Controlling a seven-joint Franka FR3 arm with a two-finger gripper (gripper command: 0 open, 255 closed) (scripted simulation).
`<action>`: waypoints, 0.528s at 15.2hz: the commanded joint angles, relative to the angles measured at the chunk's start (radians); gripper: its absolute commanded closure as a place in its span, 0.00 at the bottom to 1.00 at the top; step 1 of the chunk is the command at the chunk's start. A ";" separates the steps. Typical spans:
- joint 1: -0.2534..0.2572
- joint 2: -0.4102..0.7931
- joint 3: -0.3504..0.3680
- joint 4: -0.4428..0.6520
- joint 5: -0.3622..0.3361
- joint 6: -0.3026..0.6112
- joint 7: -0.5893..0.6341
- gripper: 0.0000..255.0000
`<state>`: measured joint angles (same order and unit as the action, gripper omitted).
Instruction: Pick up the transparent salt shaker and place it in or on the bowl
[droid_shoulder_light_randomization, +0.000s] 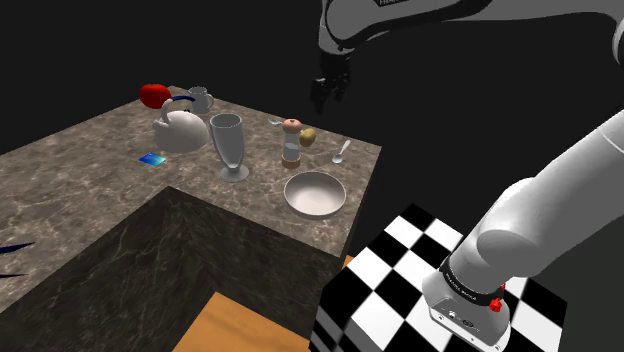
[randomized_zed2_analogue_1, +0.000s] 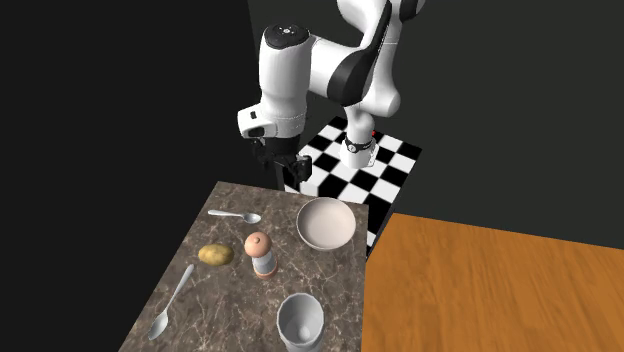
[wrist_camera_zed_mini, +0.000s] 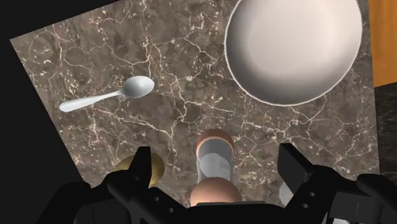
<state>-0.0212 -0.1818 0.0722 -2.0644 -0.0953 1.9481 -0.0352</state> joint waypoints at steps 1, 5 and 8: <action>0.002 0.091 0.007 0.071 -0.003 0.015 0.016 0.00; 0.006 0.249 0.012 0.199 -0.011 0.037 0.039 0.00; 0.012 0.370 0.013 0.310 -0.017 0.040 0.053 0.00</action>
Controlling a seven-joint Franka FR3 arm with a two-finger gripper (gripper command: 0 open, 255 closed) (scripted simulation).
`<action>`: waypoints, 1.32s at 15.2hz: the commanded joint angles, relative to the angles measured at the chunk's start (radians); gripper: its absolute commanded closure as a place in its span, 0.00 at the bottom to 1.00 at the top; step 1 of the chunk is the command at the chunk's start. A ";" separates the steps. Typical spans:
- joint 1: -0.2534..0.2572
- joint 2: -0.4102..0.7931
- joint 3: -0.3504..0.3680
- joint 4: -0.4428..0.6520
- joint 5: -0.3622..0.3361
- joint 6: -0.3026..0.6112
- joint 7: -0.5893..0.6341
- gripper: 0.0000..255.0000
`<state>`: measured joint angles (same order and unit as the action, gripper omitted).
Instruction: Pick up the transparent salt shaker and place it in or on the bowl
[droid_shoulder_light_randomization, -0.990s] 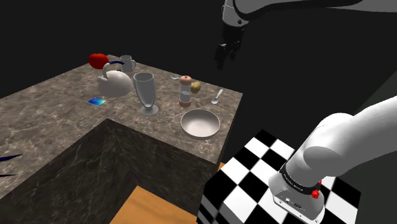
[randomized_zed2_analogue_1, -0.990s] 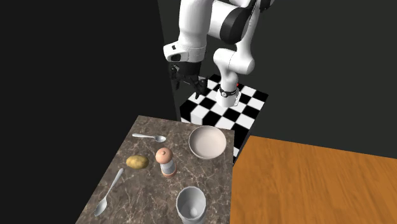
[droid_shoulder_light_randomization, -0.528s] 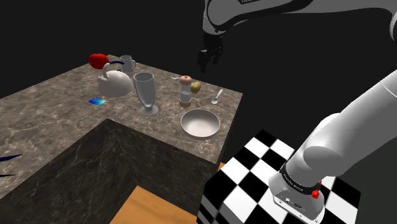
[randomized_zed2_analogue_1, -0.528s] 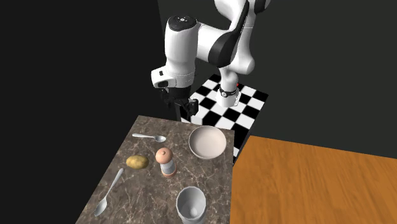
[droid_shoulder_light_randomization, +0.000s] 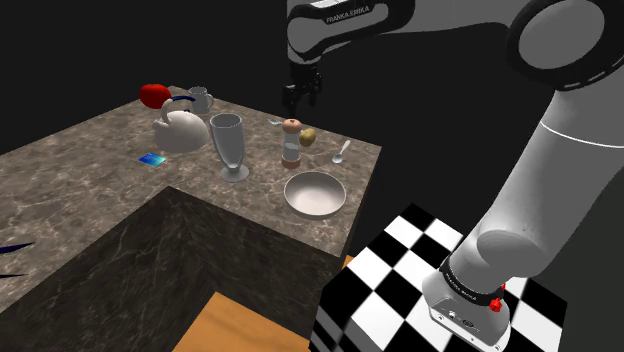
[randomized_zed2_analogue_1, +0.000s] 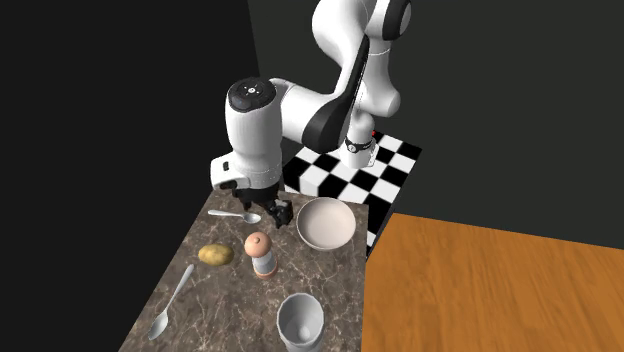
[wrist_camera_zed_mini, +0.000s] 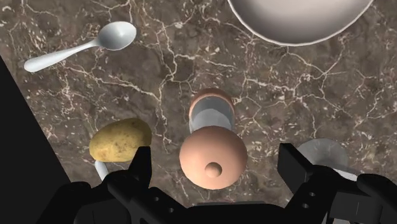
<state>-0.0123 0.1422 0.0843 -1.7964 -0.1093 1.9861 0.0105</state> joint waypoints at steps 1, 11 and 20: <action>0.005 0.087 0.001 0.083 -0.004 0.001 0.011 0.00; 0.009 0.243 -0.003 0.166 -0.014 0.068 0.026 0.00; 0.009 0.246 -0.003 0.162 -0.015 0.075 0.026 0.00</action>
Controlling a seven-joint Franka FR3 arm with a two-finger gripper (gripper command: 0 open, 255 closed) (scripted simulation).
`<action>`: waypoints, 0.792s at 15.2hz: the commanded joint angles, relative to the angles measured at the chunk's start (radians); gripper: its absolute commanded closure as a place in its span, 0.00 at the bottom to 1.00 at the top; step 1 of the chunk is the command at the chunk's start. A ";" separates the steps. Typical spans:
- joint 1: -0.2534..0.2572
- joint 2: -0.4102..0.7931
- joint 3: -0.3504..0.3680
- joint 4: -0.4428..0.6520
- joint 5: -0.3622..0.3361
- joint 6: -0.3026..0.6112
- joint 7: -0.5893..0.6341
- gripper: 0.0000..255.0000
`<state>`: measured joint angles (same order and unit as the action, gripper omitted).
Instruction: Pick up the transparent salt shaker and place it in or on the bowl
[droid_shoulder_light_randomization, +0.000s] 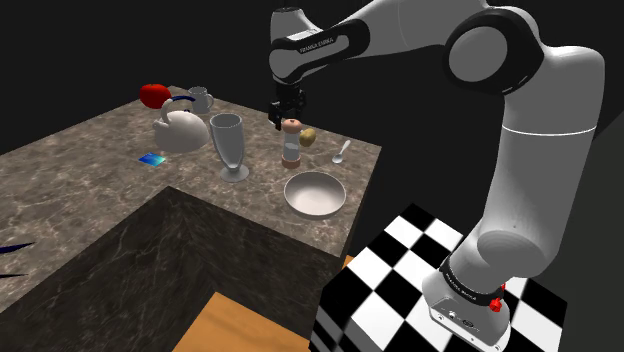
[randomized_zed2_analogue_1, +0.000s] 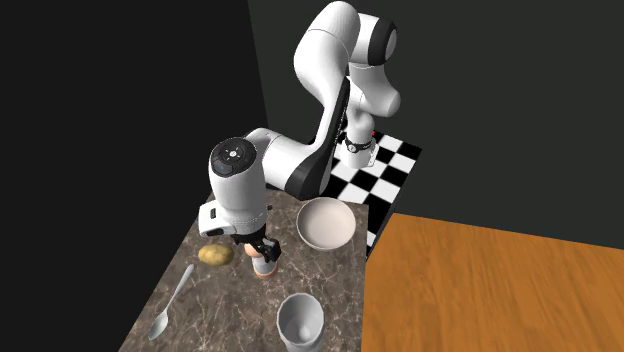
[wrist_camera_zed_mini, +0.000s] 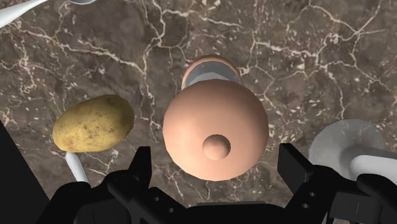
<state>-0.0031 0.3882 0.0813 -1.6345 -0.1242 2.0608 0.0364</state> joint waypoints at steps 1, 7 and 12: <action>0.000 0.000 0.000 0.000 0.000 0.000 0.000 1.00; 0.000 0.000 0.000 0.000 0.000 0.000 0.000 1.00; 0.000 -0.008 0.001 0.015 0.002 -0.023 -0.003 1.00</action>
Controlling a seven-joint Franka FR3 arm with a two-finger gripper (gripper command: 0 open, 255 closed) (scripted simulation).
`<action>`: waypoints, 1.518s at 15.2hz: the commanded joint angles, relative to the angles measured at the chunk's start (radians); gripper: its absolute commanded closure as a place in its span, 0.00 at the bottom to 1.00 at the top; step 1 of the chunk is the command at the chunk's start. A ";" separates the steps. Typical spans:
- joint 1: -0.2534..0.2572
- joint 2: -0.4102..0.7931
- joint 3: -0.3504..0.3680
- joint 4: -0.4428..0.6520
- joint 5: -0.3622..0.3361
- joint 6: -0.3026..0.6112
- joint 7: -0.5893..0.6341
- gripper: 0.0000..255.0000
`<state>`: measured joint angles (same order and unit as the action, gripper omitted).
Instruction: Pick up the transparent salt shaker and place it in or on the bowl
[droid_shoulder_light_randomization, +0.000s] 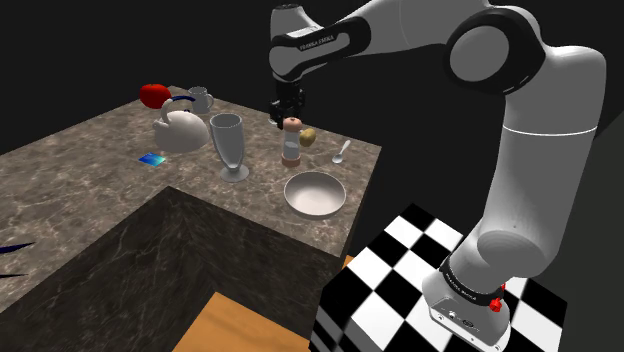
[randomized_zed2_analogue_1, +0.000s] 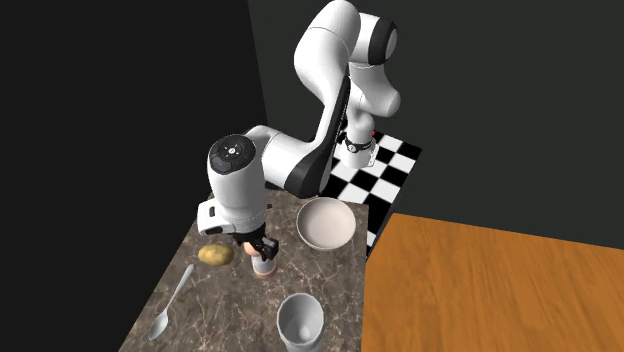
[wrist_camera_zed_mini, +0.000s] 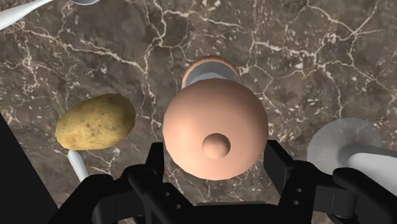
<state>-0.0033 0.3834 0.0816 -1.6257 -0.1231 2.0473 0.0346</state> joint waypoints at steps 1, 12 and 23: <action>0.000 -0.007 0.001 0.015 0.002 -0.022 -0.002 1.00; 0.002 -0.034 0.003 0.123 0.009 -0.157 -0.015 1.00; 0.005 -0.033 0.005 0.273 0.013 -0.305 -0.027 1.00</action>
<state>0.0013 0.3476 0.0862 -1.3726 -0.1105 1.7597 0.0088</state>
